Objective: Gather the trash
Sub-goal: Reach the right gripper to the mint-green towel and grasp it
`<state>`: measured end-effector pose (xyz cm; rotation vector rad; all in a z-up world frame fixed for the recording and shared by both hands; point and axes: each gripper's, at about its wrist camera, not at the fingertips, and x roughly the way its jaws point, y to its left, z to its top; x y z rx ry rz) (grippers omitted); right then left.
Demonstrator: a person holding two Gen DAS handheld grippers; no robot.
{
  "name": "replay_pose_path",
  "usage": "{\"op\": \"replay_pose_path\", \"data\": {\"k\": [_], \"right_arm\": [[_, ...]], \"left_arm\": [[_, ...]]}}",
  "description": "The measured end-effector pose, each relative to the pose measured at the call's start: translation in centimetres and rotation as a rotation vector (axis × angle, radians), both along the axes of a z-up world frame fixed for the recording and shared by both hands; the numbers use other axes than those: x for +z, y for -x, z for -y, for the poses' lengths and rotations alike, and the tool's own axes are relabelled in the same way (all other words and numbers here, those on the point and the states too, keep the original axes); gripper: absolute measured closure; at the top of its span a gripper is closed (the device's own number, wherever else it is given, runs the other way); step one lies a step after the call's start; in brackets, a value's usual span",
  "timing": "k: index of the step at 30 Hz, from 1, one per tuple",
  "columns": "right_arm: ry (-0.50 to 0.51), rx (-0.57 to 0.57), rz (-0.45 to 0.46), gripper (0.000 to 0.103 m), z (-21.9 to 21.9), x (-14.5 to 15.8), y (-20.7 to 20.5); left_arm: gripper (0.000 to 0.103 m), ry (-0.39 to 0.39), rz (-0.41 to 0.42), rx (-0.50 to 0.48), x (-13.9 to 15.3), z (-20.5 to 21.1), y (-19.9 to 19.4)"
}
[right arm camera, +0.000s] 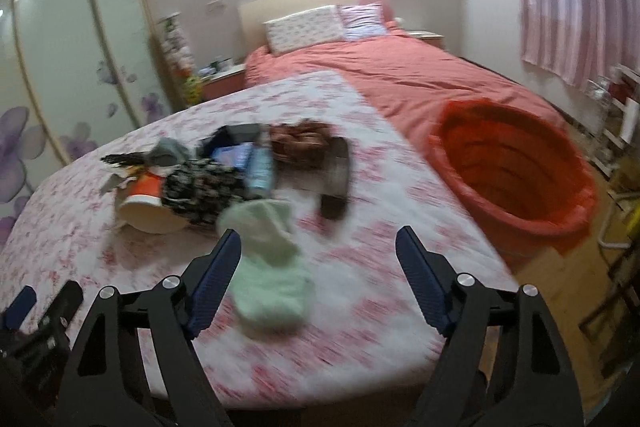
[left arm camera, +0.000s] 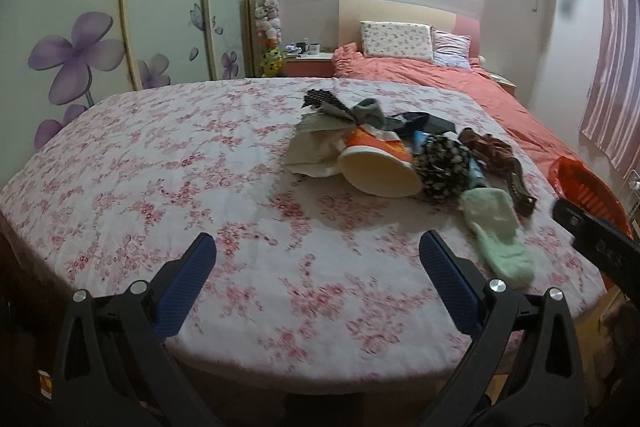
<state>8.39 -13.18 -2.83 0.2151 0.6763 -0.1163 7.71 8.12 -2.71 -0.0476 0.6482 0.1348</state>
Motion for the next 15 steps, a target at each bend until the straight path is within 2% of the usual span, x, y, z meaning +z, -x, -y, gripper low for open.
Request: {"op": "replay_pose_path", "data": {"k": [9, 15], "right_arm": [[0.068, 0.08, -0.098, 0.029, -3.6, -3.0, -5.6], [0.086, 0.087, -0.192, 0.029, -3.8, -4.9, -7.1]], "left_arm": [[0.004, 0.029, -0.037, 0.002, -1.5, -2.0, -1.5], [0.005, 0.042, -0.058, 0.006, -2.2, -2.8, -2.5]]}}
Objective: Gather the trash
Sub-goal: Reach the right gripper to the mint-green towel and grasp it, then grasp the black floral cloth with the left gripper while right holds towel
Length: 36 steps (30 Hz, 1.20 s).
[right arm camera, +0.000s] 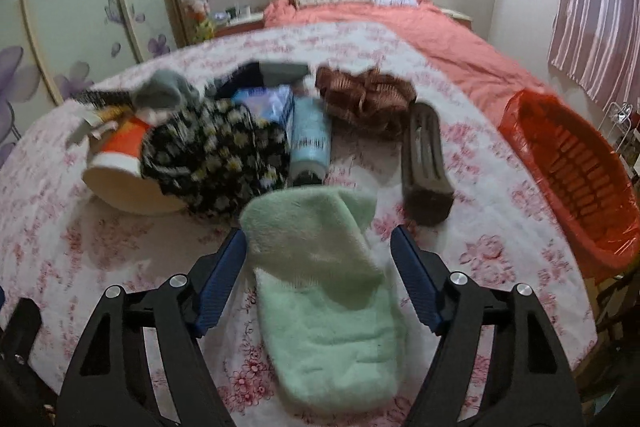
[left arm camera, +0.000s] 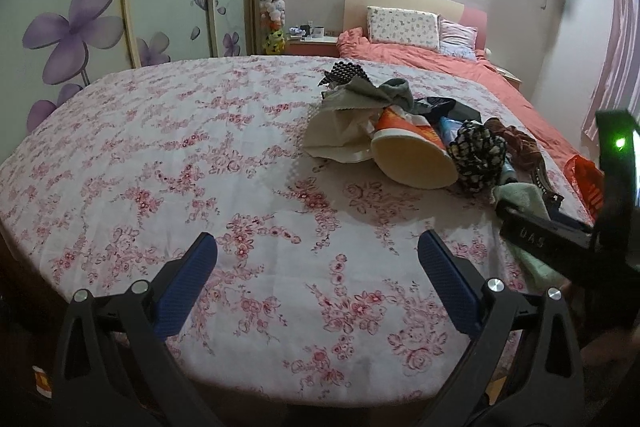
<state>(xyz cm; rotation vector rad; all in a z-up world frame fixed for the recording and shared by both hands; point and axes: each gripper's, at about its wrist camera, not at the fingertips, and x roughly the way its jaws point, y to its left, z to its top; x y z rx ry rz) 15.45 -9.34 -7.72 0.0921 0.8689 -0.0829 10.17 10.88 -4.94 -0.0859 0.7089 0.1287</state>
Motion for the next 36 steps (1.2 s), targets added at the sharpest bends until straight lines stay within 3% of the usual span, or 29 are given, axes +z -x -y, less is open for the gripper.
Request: {"op": "replay_pose_path", "data": {"k": [3, 8, 9, 20, 25, 36], "right_arm": [[0.035, 0.024, 0.007, 0.041, -0.8, 0.1, 0.1], [0.016, 0.072, -0.001, 0.09, -1.5, 0.4, -0.4], [0.005, 0.075, -0.005, 0.092, -1.3, 0.3, -0.6], [-0.102, 0.018, 0.125, 0.094, 2.4, 3.8, 0.3], [-0.12, -0.004, 0.146, 0.094, 4.1, 4.4, 0.6], [-0.155, -0.052, 0.136, 0.094, 7.4, 3.7, 1.4]], "left_arm": [[0.006, 0.005, -0.008, -0.005, -0.2, 0.0, -0.5], [0.01, 0.012, -0.011, -0.026, -0.1, 0.5, -1.3], [0.011, 0.011, -0.009, -0.03, 0.0, 0.6, -1.4], [0.026, 0.033, 0.027, -0.158, 2.2, 3.9, -4.5], [0.027, 0.017, 0.036, -0.237, 3.1, 6.7, -6.4], [0.027, -0.048, -0.061, -0.34, 1.4, 11.6, -12.0]]}}
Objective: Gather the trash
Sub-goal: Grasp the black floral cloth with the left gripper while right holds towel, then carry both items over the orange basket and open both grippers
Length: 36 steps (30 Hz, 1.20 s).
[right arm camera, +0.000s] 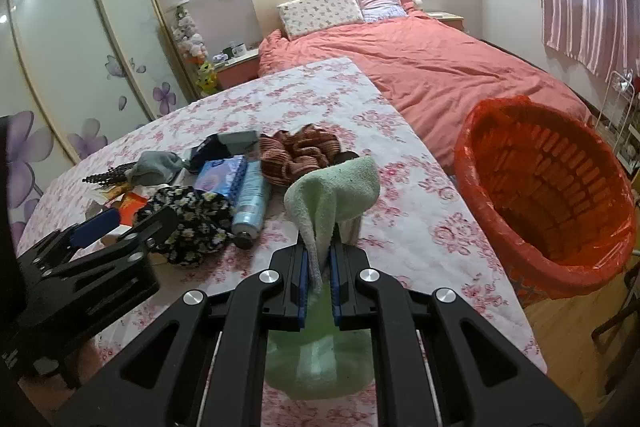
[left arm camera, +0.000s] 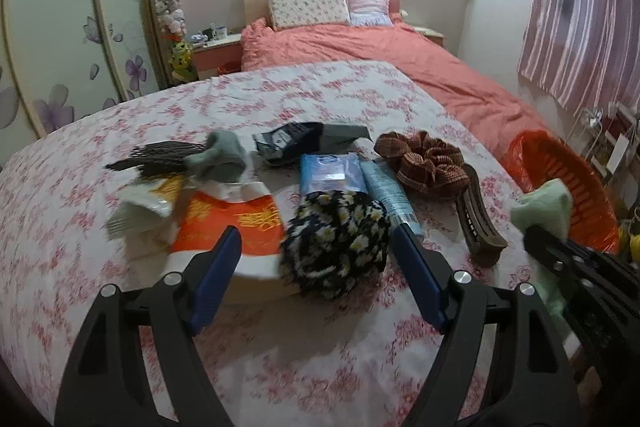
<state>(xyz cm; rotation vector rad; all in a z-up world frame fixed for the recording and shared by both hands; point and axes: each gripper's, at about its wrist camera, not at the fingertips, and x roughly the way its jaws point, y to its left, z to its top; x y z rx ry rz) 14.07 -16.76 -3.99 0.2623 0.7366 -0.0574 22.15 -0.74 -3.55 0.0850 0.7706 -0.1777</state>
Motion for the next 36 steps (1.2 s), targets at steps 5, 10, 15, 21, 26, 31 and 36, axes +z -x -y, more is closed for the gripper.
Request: {"op": "replay_pose_path", "data": {"k": [5, 10, 15, 21, 26, 31, 36], "right_arm": [[-0.014, -0.009, -0.01, 0.094, 1.1, -0.6, 0.1], [-0.024, -0.011, -0.015, 0.094, 1.6, -0.9, 0.2], [-0.028, -0.015, 0.0, 0.094, 1.9, -0.3, 0.5], [-0.035, -0.023, 0.039, 0.094, 2.4, 1.2, 1.1], [-0.036, -0.029, 0.071, 0.094, 2.9, 2.2, 1.9], [-0.034, -0.046, 0.095, 0.094, 3.8, 3.0, 2.4], [-0.026, -0.075, 0.115, 0.094, 5.3, 3.5, 2.8]], "left_arm": [[0.035, -0.035, -0.028, -0.02, -1.2, 1.3, -1.2], [0.069, -0.021, -0.077, -0.044, -2.1, 1.6, -2.1], [0.085, 0.04, -0.056, -0.062, -1.1, 0.8, -1.8], [0.087, 0.073, -0.001, -0.066, 1.3, 0.3, -0.8], [0.087, 0.094, 0.03, -0.079, 3.1, 0.6, 0.2], [0.087, 0.11, 0.054, -0.126, 4.4, 2.2, 1.5], [0.087, 0.137, 0.058, -0.176, 5.0, 4.2, 2.4]]}}
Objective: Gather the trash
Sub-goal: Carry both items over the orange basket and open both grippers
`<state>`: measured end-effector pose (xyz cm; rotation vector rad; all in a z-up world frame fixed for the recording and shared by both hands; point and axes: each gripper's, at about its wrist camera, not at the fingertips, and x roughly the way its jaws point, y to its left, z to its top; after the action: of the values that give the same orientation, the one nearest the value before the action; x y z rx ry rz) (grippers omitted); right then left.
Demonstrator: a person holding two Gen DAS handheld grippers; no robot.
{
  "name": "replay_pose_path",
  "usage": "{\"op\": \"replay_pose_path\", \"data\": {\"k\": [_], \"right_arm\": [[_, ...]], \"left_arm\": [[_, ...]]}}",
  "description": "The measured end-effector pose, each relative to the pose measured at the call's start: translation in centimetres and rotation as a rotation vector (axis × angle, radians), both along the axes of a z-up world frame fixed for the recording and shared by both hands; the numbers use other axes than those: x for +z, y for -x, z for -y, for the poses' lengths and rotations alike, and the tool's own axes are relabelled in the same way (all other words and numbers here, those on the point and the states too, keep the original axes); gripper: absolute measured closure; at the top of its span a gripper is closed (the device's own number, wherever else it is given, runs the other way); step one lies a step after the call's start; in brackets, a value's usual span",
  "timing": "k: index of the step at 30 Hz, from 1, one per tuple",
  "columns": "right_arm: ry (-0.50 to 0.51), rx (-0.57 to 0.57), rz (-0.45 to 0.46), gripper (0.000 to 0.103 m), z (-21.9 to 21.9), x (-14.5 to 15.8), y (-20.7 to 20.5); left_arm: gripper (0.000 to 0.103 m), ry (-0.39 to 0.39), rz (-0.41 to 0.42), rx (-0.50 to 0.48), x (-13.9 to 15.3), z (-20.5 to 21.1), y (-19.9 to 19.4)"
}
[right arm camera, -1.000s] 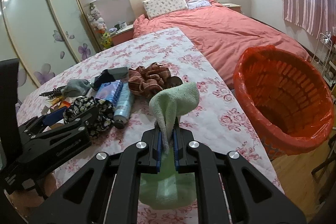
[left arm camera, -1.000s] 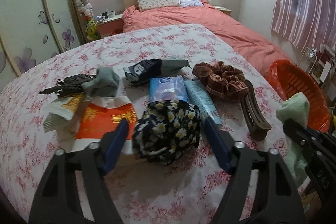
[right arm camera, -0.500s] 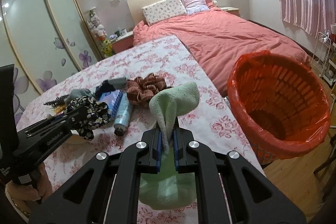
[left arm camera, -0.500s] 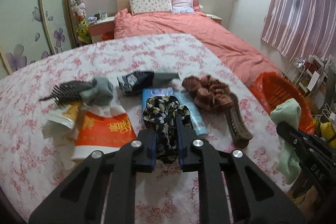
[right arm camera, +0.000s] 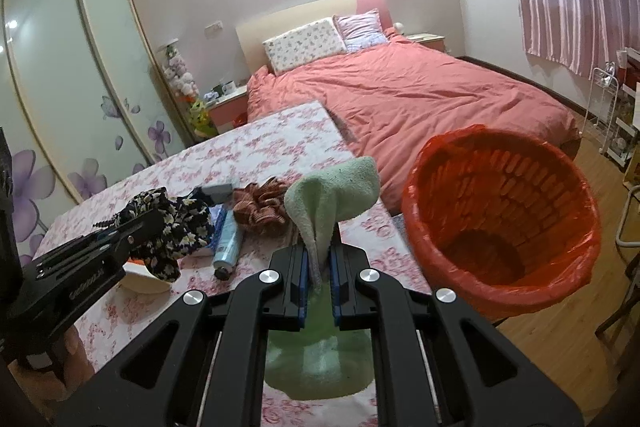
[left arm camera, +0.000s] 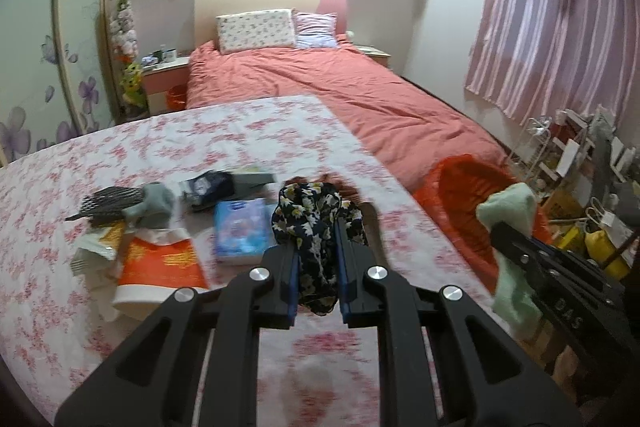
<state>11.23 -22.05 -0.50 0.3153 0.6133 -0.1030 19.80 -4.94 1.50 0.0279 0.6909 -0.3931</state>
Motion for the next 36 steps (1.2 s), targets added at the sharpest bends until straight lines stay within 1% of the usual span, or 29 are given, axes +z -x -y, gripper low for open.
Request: {"op": "replay_pose_path", "data": {"k": [6, 15, 24, 30, 36], "right_arm": [[0.002, -0.052, 0.016, 0.094, 2.5, 0.4, 0.5], [-0.01, -0.152, 0.035, 0.094, 7.6, 0.1, 1.0], [-0.038, -0.207, 0.028, 0.094, 11.6, -1.3, 0.5], [-0.062, -0.226, 0.025, 0.094, 13.3, -1.8, -0.1], [-0.09, -0.25, 0.018, 0.094, 15.2, -2.6, -0.4]], "left_arm": [[0.087, 0.043, 0.005, -0.071, 0.9, 3.4, 0.6], [0.087, 0.077, 0.0, -0.177, 0.9, 9.2, 0.3], [0.087, 0.078, -0.028, -0.272, -0.5, 15.3, -0.7], [0.086, 0.07, -0.044, -0.317, -1.5, 18.1, -1.6], [0.086, 0.051, -0.068, -0.338, -2.8, 20.2, -2.8]]}}
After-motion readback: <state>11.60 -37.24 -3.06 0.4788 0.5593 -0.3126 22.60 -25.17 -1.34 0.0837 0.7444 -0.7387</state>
